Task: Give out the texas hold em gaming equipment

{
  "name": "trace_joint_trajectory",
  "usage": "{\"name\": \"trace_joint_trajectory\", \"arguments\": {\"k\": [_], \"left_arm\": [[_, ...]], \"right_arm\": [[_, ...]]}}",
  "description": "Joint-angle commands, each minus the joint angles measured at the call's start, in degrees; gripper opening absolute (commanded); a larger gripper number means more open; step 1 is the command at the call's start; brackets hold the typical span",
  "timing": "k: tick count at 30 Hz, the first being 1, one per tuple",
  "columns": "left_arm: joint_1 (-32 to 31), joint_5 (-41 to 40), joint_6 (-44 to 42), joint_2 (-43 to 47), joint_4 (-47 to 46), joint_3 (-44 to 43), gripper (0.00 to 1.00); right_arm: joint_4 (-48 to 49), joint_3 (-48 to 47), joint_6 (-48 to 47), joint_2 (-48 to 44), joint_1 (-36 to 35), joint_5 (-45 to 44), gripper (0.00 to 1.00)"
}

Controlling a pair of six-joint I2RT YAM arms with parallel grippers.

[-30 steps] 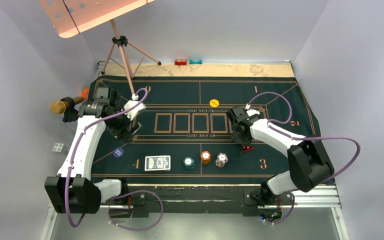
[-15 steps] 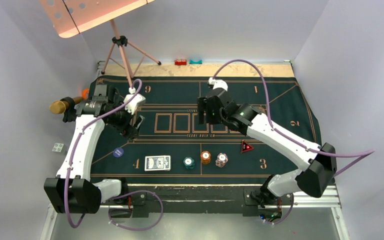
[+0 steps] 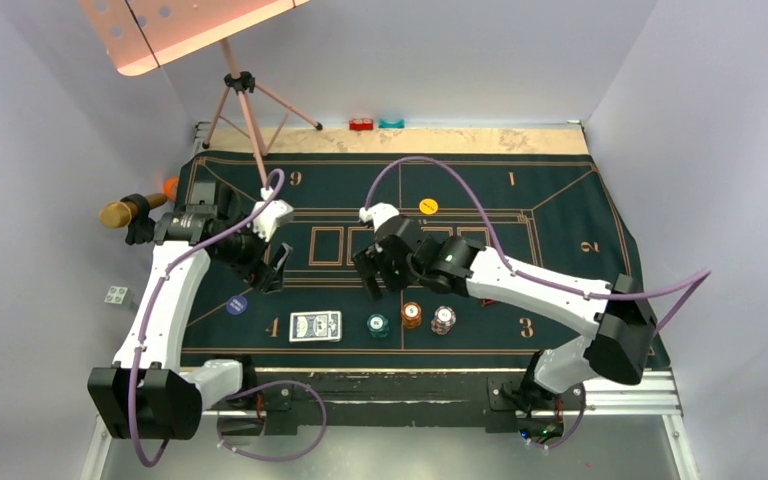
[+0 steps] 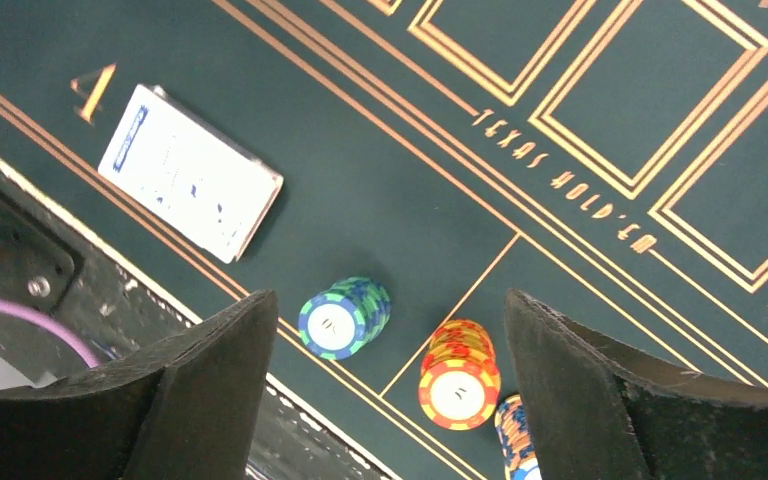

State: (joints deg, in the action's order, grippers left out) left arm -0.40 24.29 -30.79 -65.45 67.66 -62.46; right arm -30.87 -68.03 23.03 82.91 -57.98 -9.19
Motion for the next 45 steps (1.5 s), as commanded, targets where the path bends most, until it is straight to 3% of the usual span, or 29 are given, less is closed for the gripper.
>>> {"name": "trace_joint_trajectory", "arguments": {"k": [1,10,24,32,45], "left_arm": [[0.1,-0.4,1.9,1.3,-3.5,0.2,1.00],[0.2,-9.8,9.1,2.2,-7.1,0.1,1.00],[0.2,-11.6,9.4,3.6,-7.4,-0.3,1.00],[0.2,-12.9,8.1,4.1,-7.7,0.2,1.00],[0.2,-12.9,7.5,4.1,-8.3,1.0,1.00]], "right_arm": [[-0.6,0.1,-4.0,1.8,-5.3,0.8,0.89],[-0.8,0.8,-4.9,9.9,-10.0,-0.1,0.92],[2.3,3.1,-5.1,14.6,-10.0,1.1,0.69],[2.7,3.6,-4.8,13.8,-10.0,0.6,0.46],[-0.9,-1.7,-6.6,12.2,-10.1,-0.9,0.38]]}}
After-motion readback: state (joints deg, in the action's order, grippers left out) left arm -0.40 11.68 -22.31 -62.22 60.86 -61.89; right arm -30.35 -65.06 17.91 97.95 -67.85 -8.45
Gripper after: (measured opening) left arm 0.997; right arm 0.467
